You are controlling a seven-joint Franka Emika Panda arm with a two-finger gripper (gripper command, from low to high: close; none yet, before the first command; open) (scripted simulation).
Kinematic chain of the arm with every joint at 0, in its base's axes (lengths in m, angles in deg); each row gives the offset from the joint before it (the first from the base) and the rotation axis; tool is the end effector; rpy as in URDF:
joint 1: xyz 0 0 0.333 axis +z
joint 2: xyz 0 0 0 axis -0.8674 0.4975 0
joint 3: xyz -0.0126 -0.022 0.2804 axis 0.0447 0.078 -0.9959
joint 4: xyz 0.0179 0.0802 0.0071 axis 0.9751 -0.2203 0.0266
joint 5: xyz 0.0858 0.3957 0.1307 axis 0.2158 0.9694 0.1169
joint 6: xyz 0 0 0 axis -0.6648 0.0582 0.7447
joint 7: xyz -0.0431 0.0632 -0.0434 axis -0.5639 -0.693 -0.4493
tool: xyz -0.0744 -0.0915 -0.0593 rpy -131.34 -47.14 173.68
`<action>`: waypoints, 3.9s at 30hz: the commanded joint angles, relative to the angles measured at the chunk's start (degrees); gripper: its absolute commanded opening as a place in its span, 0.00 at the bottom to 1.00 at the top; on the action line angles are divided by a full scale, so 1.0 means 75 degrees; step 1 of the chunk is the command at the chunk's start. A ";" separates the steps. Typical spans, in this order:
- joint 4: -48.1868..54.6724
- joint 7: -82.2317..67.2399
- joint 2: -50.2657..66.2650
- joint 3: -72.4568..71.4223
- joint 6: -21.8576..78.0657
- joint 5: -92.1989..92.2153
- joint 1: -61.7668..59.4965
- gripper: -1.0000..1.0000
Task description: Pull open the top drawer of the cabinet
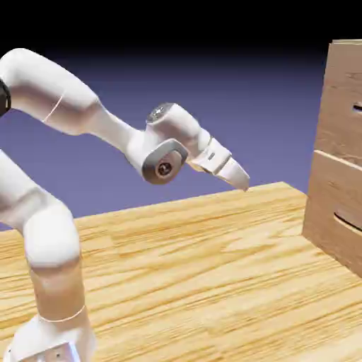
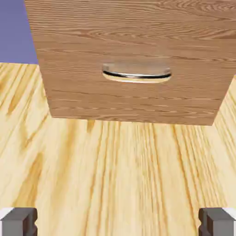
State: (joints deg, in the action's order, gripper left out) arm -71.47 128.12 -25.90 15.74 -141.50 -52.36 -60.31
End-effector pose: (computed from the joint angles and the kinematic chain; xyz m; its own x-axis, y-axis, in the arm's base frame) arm 0.4584 0.0123 0.3896 0.5714 -0.5869 0.5736 -0.4143 -0.8097 -0.4156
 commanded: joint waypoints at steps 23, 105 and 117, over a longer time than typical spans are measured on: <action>0.3339 -0.7642 0.4058 -0.3639 0.0734 -0.5721 -0.2129 0.50; 0.9988 -2.7240 1.5413 -1.3889 0.3640 -1.9731 -0.7465 0.00; 0.6666 -2.7162 1.6247 -1.4594 0.5046 -1.9907 -0.9368 0.00</action>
State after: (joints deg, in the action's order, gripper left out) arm -21.48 -75.49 95.95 -93.72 -103.69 -201.82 -130.57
